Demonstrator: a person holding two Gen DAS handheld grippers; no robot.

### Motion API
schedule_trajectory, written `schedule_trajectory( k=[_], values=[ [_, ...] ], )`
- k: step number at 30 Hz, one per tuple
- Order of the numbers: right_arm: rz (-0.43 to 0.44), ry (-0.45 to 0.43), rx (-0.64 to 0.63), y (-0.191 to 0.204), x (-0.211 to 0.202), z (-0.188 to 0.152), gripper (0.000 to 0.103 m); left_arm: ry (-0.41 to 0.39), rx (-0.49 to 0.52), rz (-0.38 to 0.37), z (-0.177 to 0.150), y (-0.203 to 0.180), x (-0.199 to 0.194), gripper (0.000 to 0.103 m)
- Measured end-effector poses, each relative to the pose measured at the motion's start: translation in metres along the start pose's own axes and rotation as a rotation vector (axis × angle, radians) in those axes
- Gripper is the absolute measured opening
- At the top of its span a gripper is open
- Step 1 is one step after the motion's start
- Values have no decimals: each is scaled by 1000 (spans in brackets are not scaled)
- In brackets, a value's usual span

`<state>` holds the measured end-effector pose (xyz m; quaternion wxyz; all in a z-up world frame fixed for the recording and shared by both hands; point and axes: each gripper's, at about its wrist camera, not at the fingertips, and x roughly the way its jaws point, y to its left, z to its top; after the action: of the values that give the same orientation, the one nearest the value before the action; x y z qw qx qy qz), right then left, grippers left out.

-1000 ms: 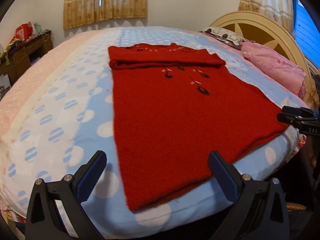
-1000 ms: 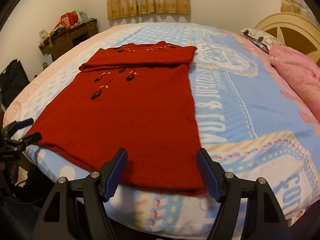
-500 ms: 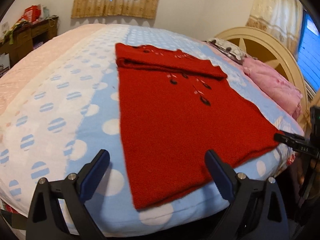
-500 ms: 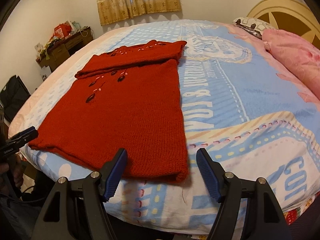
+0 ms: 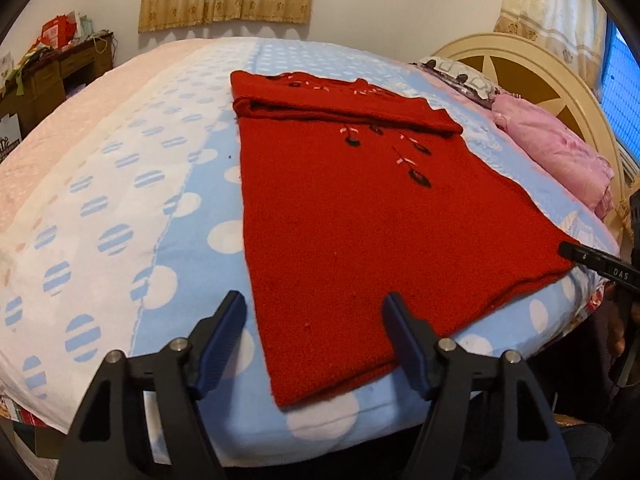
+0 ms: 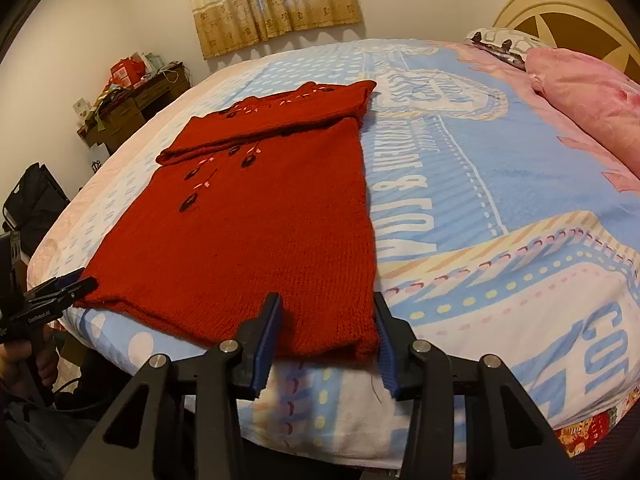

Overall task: Fold small clothes
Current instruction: 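Grasp the sweater's side edge with the left gripper while the right gripper grasps the hem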

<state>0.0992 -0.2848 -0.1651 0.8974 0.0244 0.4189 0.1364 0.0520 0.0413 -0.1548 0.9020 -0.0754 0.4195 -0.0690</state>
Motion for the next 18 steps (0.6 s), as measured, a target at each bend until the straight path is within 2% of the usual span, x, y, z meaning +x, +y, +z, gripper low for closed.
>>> schedule_trajectory(
  k=[2,4,5,6,7,8,9,14,18],
  values=[
    [2,-1,0,0,1,-1,41,10,11,2,-1,-2,-1,72],
    [3,-7,1,0,2,-2,32,15,20,0,-3,-4,-1,68],
    [5,-13,4,-1,2,-2,22,14,25,-2,-3,-5,-2,66],
    [14,-17,13,-3,1,-2,14,11,30,-15,-3,-6,-3,55],
    [34,-19,30,-6,1,-2,11,9,36,-28,-3,-7,-5,37],
    [52,-24,47,-10,-1,-2,8,5,41,-29,-2,-7,-6,27],
    [65,-31,57,-12,-2,-2,7,5,40,-50,0,-6,-8,10],
    [114,-94,81,-14,-15,2,6,-37,9,-123,7,0,-19,10],
    [137,-140,98,-13,-25,9,6,-84,-27,-145,18,11,-29,10]
  ],
)
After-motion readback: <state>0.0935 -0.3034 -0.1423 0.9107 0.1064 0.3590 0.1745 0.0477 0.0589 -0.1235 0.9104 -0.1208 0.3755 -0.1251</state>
